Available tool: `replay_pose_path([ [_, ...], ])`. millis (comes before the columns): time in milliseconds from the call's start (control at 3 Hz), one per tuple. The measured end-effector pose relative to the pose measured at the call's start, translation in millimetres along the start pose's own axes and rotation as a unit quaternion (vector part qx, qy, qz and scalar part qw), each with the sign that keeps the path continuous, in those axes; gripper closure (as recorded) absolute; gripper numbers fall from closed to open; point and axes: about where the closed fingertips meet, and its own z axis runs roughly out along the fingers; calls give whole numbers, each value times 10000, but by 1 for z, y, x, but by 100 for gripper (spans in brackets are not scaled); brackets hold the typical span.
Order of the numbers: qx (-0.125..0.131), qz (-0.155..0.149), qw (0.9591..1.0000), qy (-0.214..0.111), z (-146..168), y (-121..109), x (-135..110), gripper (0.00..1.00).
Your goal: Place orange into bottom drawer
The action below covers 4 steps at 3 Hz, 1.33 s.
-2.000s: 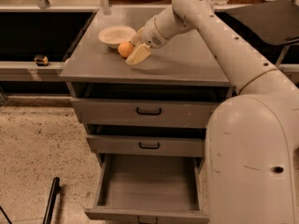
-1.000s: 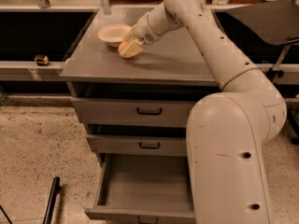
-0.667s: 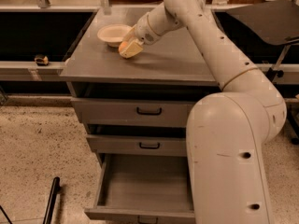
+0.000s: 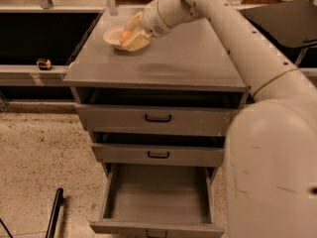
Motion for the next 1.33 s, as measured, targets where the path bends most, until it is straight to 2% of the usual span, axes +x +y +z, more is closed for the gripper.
replay_pose_path([
  [333,-52,13,9999,-87,-3,36,-29,100],
  [667,-552,574,9967,163,32,91,-3,100],
  [1000,-900,850,9919,270,51,121,11,100],
  [1333,-901,850,9919,270,51,121,11,100],
])
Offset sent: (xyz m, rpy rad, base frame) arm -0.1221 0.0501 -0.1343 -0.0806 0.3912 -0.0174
